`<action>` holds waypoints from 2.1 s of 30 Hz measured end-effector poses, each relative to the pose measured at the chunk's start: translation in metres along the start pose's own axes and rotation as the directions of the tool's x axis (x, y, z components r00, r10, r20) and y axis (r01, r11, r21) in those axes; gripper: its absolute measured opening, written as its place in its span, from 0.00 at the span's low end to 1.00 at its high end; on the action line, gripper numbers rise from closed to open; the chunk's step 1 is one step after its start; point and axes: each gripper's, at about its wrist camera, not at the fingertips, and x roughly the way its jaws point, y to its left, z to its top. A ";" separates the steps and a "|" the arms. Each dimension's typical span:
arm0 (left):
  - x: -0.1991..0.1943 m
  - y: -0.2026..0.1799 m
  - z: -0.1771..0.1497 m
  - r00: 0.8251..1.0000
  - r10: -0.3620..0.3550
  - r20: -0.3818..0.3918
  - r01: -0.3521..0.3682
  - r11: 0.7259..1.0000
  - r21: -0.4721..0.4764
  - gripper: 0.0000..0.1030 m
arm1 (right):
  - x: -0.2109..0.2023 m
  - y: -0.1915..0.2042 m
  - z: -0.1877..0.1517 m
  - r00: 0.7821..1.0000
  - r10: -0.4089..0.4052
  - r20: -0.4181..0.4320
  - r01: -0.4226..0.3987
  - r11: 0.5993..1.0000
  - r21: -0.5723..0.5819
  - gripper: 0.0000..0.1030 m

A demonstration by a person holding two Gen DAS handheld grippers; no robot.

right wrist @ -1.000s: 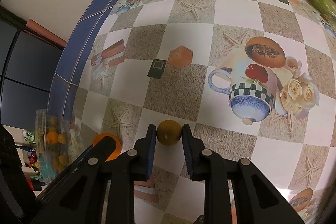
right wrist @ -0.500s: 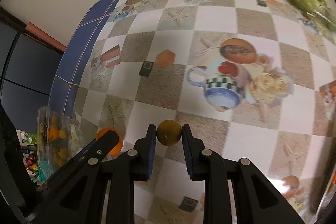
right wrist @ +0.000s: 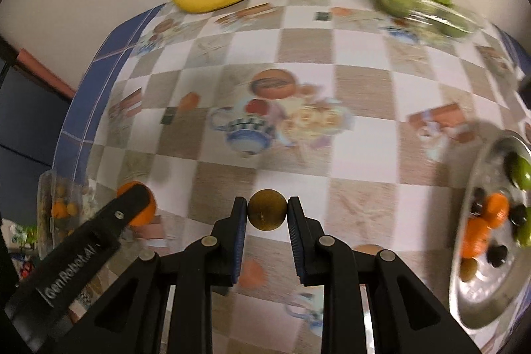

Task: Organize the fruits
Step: 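Carry the orange over the steel bowl with the left gripper while the right gripper carries the yellow fruit there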

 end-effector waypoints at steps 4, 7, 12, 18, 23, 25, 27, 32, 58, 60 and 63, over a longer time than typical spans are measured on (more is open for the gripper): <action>-0.007 -0.026 -0.005 1.000 -0.013 0.012 0.012 0.999 0.043 0.37 | -0.014 -0.022 -0.005 0.999 -0.033 0.031 0.032 0.999 0.028 0.25; -0.009 -0.042 -0.008 1.000 -0.019 0.019 0.017 0.998 0.067 0.37 | -0.022 -0.039 -0.008 0.998 -0.039 0.043 0.036 0.998 0.054 0.25; -0.015 -0.071 -0.013 0.999 -0.030 0.033 0.026 0.993 0.113 0.37 | -0.037 -0.068 -0.012 0.996 -0.061 0.065 0.054 0.993 0.104 0.25; -0.020 -0.107 -0.021 0.998 -0.055 0.044 0.047 0.984 0.171 0.37 | -0.052 -0.101 -0.013 0.991 -0.088 0.097 0.071 0.983 0.168 0.25; -0.021 -0.126 -0.026 0.997 -0.058 0.053 0.046 0.978 0.204 0.36 | -0.055 -0.122 -0.015 0.991 -0.096 0.098 0.074 0.974 0.213 0.25; -0.020 -0.131 -0.028 0.997 -0.060 0.053 0.047 0.977 0.210 0.37 | -0.059 -0.132 -0.015 0.989 -0.107 0.101 0.081 0.970 0.230 0.25; -0.019 -0.135 -0.031 0.997 -0.060 0.052 0.048 0.975 0.218 0.37 | -0.063 -0.141 -0.016 0.988 -0.113 0.108 0.083 0.966 0.246 0.25; -0.017 -0.148 -0.036 0.997 -0.062 0.051 0.048 0.971 0.235 0.36 | -0.074 -0.168 -0.018 0.982 -0.149 0.118 0.108 0.949 0.298 0.25; -0.013 -0.253 -0.106 0.986 -0.163 -0.043 0.165 0.870 0.465 0.37 | -0.111 -0.265 -0.043 0.970 -0.191 0.152 0.100 0.879 0.467 0.25; -0.012 -0.259 -0.114 0.984 -0.170 -0.060 0.177 0.853 0.490 0.37 | -0.111 -0.267 -0.045 0.970 -0.188 0.152 0.098 0.880 0.465 0.25; -0.005 -0.268 -0.126 0.981 -0.166 -0.103 0.196 0.833 0.518 0.37 | -0.109 -0.271 -0.049 0.974 -0.184 0.135 0.100 0.876 0.472 0.25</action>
